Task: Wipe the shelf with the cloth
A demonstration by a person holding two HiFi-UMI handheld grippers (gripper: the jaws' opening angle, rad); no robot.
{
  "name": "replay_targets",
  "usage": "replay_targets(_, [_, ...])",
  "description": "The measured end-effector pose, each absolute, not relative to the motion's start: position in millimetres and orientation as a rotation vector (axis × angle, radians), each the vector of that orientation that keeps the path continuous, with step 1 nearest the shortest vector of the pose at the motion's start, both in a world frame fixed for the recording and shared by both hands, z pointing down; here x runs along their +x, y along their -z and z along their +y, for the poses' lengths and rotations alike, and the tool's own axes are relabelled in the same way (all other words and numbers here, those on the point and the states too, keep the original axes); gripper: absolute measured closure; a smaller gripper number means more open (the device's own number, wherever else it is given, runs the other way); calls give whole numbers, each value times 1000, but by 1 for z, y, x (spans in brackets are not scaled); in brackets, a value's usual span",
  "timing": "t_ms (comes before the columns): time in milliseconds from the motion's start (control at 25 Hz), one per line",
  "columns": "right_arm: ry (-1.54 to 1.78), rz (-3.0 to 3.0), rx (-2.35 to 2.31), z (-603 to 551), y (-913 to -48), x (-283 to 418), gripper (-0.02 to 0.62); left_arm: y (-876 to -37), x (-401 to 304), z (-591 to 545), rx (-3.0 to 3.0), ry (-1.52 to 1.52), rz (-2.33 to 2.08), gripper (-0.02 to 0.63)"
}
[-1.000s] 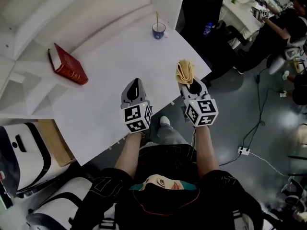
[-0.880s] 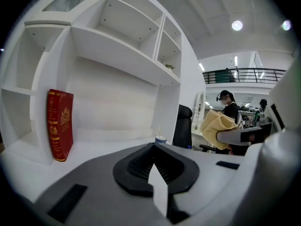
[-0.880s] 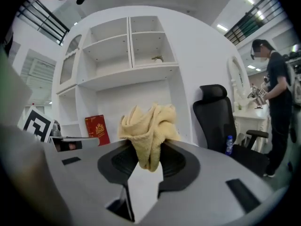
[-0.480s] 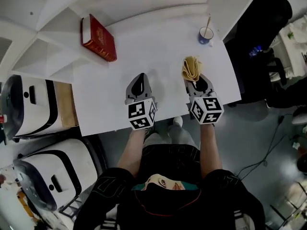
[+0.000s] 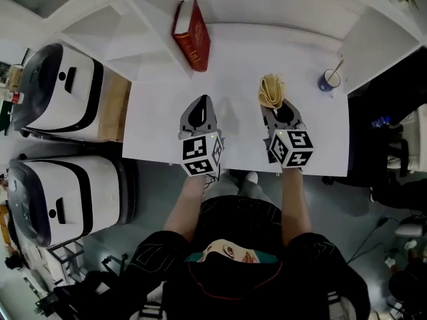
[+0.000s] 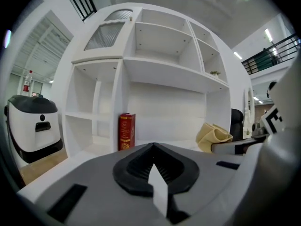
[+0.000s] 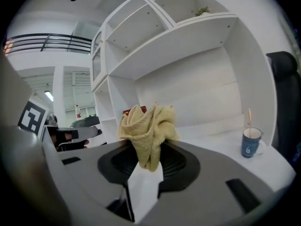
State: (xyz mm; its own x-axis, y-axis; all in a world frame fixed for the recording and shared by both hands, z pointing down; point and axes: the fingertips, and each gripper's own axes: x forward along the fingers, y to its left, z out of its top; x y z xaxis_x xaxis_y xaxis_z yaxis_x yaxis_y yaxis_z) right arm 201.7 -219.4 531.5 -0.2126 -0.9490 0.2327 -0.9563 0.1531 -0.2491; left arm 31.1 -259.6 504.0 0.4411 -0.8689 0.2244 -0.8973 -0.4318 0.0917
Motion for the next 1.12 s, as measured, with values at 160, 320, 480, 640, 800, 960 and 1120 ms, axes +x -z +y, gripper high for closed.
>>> replay_targets(160, [-378,-2321,1912,-230,-519,188,474,-500,20,-270,2464,-188,-1550,606])
replay_targets(320, [-274,-2352,1871,-248,-491,187,474,-471,23,-285,2517,-123,-1555,606])
replay_targets(480, [-213,-2390,1844,-260,-468,183,474,-440,21,-298,2555,-53,-1584,606])
replay_targets(640, [-175,-2433,1819,-272,-449,175,474,-413,14,-307,2582,-1,-1622,606])
replay_targets(800, [-124,-2490,1789,-284,-424,162,474,-389,4,-310,2608,34,-1657,606])
replay_targets(960, [-39,-2558,1734,-296,-395,143,474,-366,-8,-310,2676,34,-1679,606])
replay_targets(1120, [37,-2638,1675,-308,-365,120,474,-334,-26,-315,2708,62,-1744,606])
